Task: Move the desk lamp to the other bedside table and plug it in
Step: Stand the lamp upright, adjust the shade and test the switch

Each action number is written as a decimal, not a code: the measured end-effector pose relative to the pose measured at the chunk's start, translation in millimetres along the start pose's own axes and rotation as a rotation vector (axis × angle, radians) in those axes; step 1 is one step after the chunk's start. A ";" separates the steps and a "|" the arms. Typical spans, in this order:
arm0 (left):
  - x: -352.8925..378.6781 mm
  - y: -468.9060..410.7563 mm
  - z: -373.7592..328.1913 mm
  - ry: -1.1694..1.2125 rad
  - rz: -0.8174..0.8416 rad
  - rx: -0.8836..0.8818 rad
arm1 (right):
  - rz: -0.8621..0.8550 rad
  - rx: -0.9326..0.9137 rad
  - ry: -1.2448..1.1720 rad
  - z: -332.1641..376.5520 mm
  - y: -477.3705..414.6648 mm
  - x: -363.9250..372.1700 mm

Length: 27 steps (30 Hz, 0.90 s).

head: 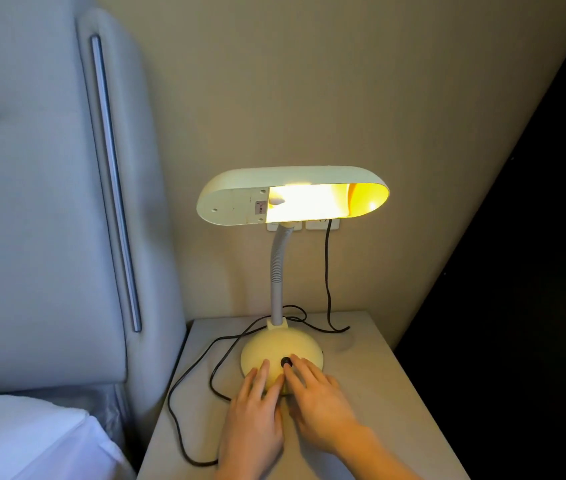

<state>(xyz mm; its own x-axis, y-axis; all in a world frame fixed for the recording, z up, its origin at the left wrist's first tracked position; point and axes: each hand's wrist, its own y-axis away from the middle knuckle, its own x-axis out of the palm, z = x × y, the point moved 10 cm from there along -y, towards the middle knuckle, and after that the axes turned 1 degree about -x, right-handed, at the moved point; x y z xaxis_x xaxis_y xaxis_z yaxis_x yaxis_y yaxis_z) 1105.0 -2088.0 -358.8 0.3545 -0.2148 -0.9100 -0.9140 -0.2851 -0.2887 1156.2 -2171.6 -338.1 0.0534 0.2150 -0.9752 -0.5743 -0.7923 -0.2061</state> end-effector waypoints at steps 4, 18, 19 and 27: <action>1.1 -0.3 1.4 -0.002 0.018 -0.010 | 0.040 0.012 -0.004 1.3 -1.6 -1.1; 3.3 -0.2 4.0 -0.008 -0.010 -0.008 | -0.016 0.021 0.000 0.8 -6.5 -5.5; 2.4 -0.1 3.4 -0.003 -0.006 -0.008 | -0.013 0.022 0.001 1.4 -6.5 -5.3; 1.1 -0.3 3.0 0.000 0.000 -0.011 | -0.020 0.028 0.003 0.7 -6.7 -2.8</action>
<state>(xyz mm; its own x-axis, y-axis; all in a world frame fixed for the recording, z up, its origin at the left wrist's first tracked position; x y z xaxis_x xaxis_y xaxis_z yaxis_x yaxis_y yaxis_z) 1105.1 -2085.3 -360.6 0.3546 -0.2144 -0.9101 -0.9116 -0.2956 -0.2855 1159.3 -2166.5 -333.9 0.0673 0.2290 -0.9711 -0.5956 -0.7716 -0.2233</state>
